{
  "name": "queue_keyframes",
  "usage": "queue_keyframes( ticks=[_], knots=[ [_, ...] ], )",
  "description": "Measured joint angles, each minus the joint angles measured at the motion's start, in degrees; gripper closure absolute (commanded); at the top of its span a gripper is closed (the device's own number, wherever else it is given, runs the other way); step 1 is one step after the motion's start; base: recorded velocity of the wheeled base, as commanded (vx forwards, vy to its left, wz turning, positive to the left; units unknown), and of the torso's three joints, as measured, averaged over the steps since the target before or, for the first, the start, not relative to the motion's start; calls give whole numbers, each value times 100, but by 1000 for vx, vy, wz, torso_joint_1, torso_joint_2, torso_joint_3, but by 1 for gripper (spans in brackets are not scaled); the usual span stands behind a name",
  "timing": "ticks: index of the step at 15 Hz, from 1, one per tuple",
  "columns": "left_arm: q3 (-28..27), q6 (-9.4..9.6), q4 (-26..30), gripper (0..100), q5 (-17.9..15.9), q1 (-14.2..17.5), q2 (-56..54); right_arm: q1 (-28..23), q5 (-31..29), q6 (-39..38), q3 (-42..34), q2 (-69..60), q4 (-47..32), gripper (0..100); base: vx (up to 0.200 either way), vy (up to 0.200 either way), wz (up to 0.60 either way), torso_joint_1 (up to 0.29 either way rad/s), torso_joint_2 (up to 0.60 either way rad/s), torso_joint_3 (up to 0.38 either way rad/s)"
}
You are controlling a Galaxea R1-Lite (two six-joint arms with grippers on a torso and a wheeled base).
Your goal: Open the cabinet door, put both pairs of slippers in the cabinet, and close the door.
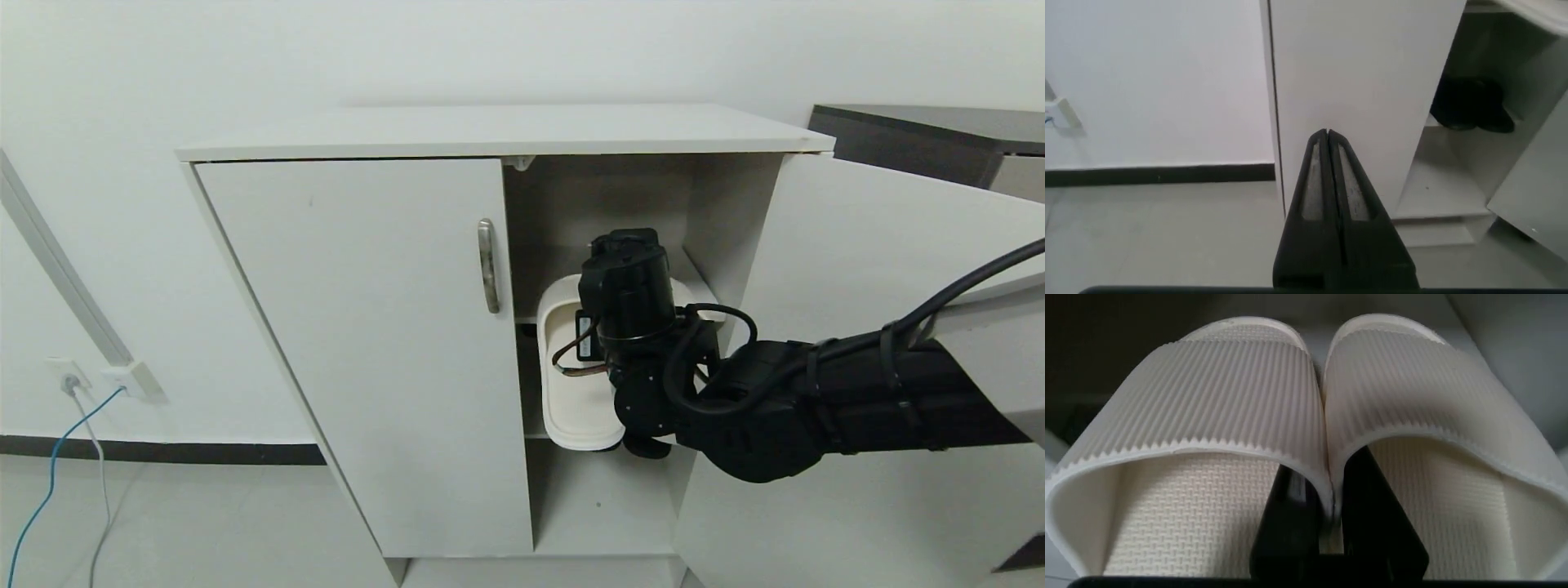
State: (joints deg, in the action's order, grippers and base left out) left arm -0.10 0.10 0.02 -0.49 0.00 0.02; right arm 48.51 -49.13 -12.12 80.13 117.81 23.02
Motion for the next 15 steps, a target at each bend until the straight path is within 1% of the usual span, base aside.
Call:
queue_keyframes(
  ticks=[7,11,15],
  knots=[
    [0,-10,-2,100,5,0,0,0,5,13,-80,-17,-24,100,0,0,0,0,0,0],
    [0,-7,-2,100,6,0,0,-80,117,187,13,-28,-90,100,0,0,0,0,0,0],
    [10,20,-2,100,9,0,0,-311,336,51,656,71,-964,100,0,0,0,0,0,0]
  ],
)
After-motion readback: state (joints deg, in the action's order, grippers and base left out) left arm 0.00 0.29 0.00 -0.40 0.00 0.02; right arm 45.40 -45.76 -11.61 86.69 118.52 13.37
